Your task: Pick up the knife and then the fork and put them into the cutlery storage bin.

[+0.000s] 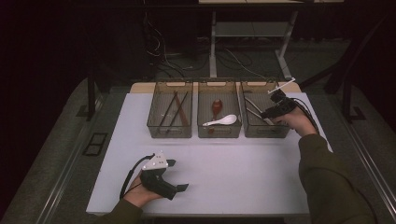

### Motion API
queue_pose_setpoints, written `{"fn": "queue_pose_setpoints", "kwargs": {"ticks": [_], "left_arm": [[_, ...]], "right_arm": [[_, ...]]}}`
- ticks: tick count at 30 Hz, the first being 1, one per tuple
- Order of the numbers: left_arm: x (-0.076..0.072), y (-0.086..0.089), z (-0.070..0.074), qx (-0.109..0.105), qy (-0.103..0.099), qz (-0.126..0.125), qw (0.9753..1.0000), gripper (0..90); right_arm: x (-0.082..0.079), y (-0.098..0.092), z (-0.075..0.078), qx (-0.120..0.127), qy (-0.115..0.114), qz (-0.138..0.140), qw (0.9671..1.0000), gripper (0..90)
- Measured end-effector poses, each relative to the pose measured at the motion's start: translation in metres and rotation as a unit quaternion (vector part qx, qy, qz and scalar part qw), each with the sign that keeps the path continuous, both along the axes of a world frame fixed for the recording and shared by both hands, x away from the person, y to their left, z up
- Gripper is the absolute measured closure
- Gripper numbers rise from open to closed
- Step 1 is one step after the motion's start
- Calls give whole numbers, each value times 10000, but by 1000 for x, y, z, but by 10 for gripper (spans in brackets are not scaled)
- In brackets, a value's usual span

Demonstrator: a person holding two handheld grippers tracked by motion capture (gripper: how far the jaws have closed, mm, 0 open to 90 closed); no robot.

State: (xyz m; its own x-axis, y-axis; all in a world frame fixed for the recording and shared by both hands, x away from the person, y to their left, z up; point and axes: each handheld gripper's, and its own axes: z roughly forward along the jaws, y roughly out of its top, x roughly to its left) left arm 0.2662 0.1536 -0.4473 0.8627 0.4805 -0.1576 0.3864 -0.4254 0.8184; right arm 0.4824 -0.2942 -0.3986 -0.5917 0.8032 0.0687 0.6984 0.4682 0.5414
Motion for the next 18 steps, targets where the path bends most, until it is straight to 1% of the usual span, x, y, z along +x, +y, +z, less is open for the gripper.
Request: {"fn": "queue_pose_setpoints", "kwargs": {"ticks": [4, 6, 8, 11, 16, 18], "left_arm": [[0, 1, 0, -5, -5, 22, 10000, 0], [1, 1, 0, 1, -10, 20, 10000, 0], [1, 1, 1, 9, -9, 26, 10000, 0], [1, 1, 1, -16, -12, 50, 10000, 0], [2, 2, 2, -6, -18, 86, 10000, 0], [3, 3, 3, -10, -40, 102, 9999, 0]], "right_arm": [[-2, -4, 8, 359, -205, -78, 9991, 456], [-5, -6, 12, 589, -239, -126, 9979, 403], [-7, -7, 16, 734, -359, -175, 9965, 362], [-11, -8, 20, 894, -560, -230, 9942, 297], [-18, -9, 26, 1034, -827, -232, 9909, 220], [-22, -10, 28, 1091, -901, -223, 9897, 199]]}}
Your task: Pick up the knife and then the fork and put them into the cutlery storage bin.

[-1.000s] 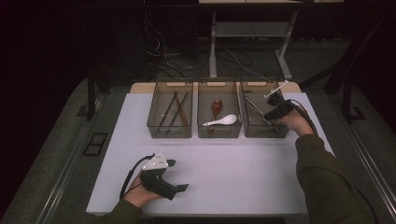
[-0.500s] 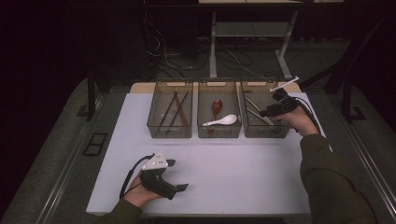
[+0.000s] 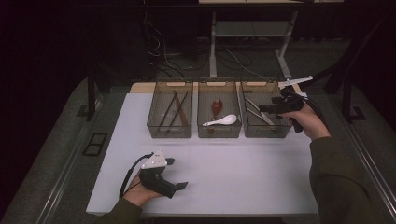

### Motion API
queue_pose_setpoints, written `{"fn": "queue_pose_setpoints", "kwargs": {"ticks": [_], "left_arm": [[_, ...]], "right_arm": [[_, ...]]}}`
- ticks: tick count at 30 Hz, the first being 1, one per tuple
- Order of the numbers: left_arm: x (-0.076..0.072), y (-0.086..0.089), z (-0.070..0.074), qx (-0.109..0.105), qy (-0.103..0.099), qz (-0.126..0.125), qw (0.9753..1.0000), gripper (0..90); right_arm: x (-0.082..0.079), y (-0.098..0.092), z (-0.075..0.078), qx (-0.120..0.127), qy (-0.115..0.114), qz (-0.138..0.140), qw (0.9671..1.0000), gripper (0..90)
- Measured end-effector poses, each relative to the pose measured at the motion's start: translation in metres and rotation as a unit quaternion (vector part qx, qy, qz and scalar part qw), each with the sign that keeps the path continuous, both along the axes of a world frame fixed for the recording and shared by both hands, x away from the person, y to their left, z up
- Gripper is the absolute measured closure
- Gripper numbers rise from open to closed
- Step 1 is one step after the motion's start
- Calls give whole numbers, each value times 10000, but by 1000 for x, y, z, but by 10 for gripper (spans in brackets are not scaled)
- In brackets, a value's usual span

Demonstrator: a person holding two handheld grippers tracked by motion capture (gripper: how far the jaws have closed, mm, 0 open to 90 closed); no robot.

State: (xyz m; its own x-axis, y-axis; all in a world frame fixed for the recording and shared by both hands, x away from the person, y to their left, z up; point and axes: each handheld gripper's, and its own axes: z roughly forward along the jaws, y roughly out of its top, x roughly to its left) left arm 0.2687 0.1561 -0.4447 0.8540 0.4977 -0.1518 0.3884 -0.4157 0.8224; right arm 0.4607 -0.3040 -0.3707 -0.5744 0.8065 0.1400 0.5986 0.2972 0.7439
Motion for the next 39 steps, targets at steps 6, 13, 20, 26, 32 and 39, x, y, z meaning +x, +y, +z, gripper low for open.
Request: {"fn": "queue_pose_setpoints", "kwargs": {"ticks": [6, 13, 20, 26, 32, 39], "left_arm": [[1, 1, 0, -11, 7, 6, 10000, 0], [2, 3, -1, -27, 15, 32, 10000, 0], [2, 3, -1, -28, 10, 41, 10000, 0], [1, 3, -1, -38, 4, 46, 10000, 0], [0, 3, -1, -35, 4, 36, 10000, 0], [0, 3, -1, -29, 0, 38, 10000, 0]], "right_arm": [[-15, 0, 2, 91, -229, 154, 9996, 177], [-39, -1, 6, 320, -513, 288, 9978, 170], [-65, -3, 7, 434, -662, 457, 9958, 170], [-86, -2, 1, 539, -737, 577, 9942, 145], [-107, 3, -6, 532, -820, 703, 9927, 145], [-128, 5, -20, 579, -911, 649, 9920, 145]]}}
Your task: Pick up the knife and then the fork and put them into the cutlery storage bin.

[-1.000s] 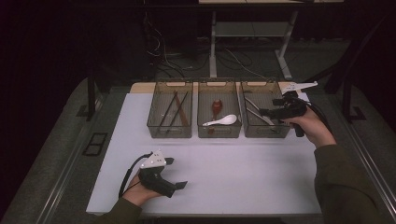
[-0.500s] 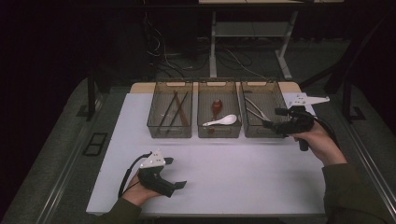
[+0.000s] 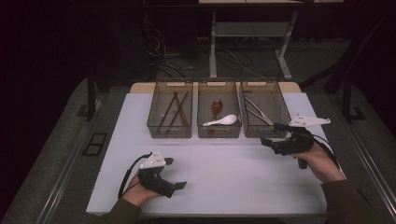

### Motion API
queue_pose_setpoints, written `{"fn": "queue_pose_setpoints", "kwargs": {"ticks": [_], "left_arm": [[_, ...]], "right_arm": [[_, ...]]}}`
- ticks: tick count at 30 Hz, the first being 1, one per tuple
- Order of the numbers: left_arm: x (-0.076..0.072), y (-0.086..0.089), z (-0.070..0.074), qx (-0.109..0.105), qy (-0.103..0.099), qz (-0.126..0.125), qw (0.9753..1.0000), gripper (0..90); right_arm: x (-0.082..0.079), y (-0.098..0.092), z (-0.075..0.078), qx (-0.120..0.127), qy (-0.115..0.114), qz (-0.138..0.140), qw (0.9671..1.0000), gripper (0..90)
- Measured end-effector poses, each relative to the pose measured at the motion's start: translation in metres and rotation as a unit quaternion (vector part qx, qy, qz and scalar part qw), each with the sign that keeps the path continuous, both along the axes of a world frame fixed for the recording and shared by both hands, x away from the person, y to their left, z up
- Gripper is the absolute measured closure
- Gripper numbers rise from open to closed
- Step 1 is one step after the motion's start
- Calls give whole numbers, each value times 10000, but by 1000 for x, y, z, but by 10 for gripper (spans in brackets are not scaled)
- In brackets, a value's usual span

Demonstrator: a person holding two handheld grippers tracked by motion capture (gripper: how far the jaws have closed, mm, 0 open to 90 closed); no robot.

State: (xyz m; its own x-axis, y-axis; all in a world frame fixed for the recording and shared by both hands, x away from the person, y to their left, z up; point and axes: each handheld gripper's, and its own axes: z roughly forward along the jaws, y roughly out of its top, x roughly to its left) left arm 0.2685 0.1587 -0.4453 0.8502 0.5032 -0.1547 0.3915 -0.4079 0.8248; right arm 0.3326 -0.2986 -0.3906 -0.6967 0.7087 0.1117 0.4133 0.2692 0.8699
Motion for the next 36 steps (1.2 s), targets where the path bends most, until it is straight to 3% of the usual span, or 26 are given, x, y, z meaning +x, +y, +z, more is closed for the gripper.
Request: {"fn": "queue_pose_setpoints", "kwargs": {"ticks": [12, 25, 36], "left_arm": [[-1, 0, 0, -13, 0, -13, 10000, 0], [-1, 0, 0, -17, 2, -15, 10000, 0], [-1, -1, 0, -14, -2, -22, 10000, 0]], "right_arm": [[-24, -2, -18, 37, -37, -58, 10000, 145], [-50, -3, -36, -59, -82, 114, 9999, 145], [-73, 1, -54, -89, 35, 270, 9996, 145]]}}
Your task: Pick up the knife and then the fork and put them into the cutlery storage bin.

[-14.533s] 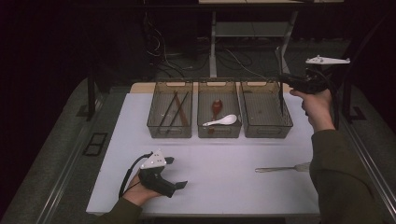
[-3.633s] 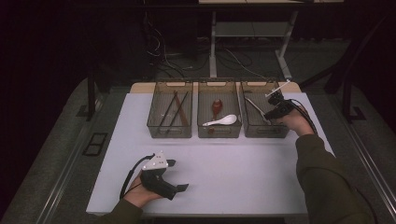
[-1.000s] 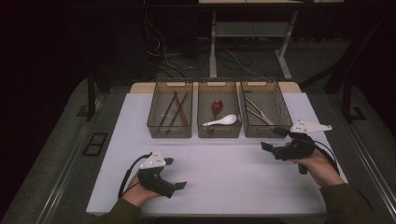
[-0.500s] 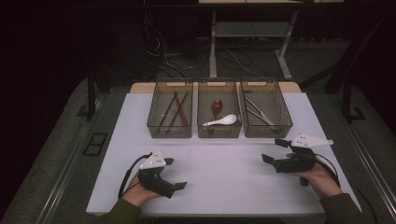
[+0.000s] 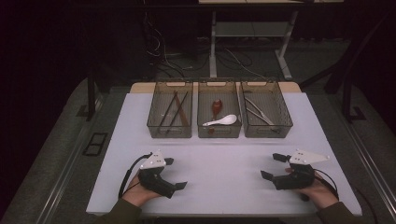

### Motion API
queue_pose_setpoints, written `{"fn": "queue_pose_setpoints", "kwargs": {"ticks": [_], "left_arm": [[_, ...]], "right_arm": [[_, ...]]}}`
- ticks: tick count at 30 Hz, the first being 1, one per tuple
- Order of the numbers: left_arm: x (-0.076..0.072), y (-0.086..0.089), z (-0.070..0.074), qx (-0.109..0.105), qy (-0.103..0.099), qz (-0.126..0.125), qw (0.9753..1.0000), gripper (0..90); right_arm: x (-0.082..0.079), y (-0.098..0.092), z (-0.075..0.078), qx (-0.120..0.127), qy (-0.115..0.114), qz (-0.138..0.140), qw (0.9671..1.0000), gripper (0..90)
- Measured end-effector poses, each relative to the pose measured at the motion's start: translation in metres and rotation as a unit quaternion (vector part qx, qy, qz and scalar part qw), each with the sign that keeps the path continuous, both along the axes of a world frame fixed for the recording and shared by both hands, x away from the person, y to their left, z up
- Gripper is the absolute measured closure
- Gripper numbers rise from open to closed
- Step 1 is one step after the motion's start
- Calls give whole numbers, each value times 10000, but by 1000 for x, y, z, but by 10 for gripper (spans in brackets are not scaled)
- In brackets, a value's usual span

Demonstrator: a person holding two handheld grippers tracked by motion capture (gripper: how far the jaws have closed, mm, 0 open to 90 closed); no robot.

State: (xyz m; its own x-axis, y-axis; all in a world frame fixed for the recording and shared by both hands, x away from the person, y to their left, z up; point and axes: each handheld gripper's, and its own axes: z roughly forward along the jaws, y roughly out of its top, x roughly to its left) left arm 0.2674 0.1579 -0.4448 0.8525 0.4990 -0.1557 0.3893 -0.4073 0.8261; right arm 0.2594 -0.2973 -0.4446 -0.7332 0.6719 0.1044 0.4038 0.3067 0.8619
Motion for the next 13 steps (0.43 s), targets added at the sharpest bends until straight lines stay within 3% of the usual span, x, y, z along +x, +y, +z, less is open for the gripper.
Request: {"fn": "queue_pose_setpoints", "kwargs": {"ticks": [13], "left_arm": [[0, 0, 0, 16, 2, -4, 10000, 0]], "right_arm": [[-8, 6, -5, -59, 70, 190, 9998, 145]]}}
